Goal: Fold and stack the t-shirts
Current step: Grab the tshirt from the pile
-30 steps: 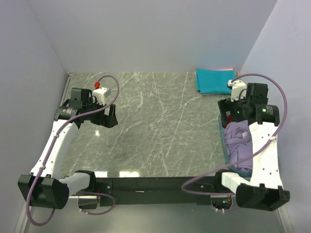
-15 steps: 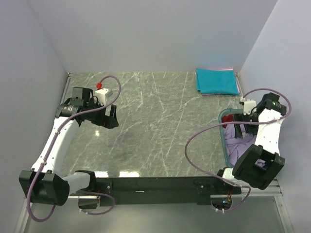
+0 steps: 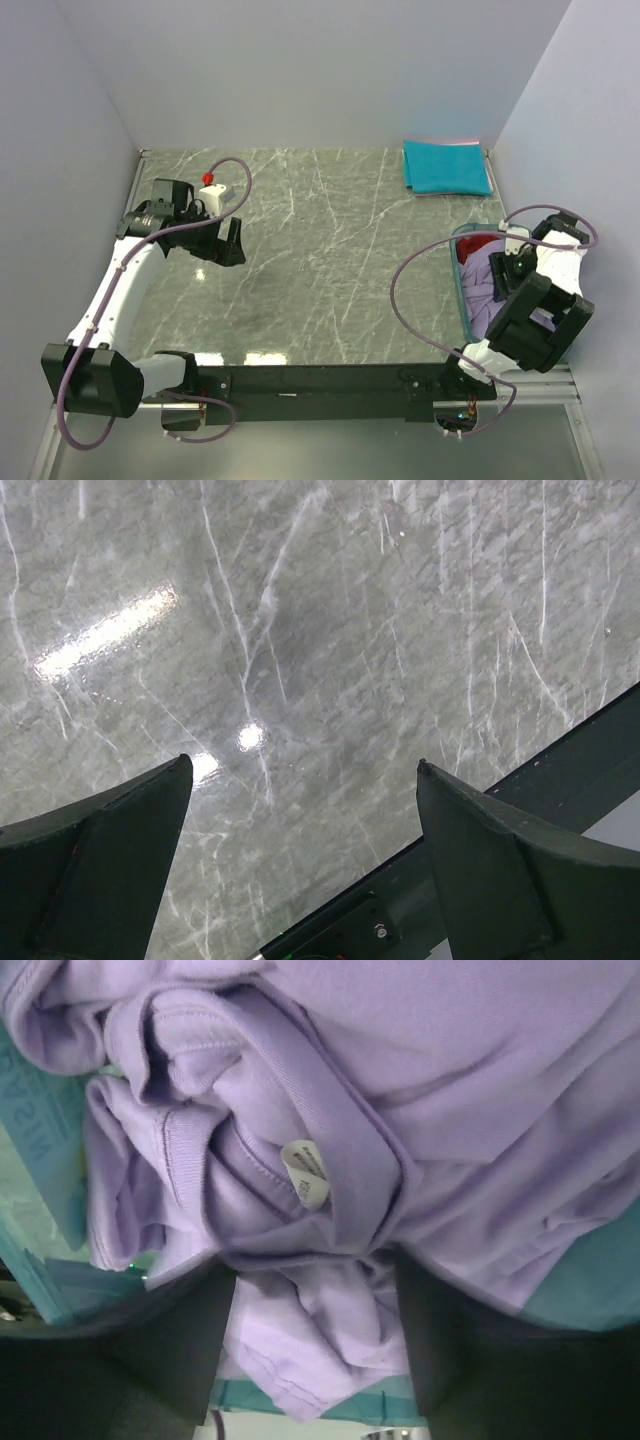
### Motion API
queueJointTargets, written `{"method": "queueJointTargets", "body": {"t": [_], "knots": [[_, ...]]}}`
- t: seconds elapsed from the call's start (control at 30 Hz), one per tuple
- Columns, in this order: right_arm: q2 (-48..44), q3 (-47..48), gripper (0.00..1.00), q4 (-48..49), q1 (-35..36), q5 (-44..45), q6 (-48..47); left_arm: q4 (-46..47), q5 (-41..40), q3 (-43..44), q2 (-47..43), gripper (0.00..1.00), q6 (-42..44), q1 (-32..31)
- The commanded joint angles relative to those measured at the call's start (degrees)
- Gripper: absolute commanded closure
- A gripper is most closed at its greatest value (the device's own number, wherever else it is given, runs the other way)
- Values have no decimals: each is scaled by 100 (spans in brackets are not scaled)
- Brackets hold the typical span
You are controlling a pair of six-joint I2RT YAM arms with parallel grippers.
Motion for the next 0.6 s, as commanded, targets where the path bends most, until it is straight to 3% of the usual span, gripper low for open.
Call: {"method": "queueJointTargets", "body": {"t": [0.0,0.07,0.1,0.17,0.2,0.23,0.57], "knots": [[-185,175,45,-77,-84,-69,-156,-3,204,176,-15,1,122,-11],[-290,316,54,-304,-93,-209,-200,15,186,167,-24,1,122,-11],[-352,456,65,-367,-85,-245,-209,15,204,159,-15,1,122,-11],[-501,589,76,-534,-93,-324,-236,-3,212,158,-24,0,131,-11],[-554,729,94,-578,-93,-342,-227,-12,204,176,-33,0,131,-11],[-554,808,100,-665,-93,-342,-236,-20,212,185,-24,1,148,-11],[-967,2249,100,-1483,-102,-1255,-227,-143,186,405,-24,1,201,-11]]}}
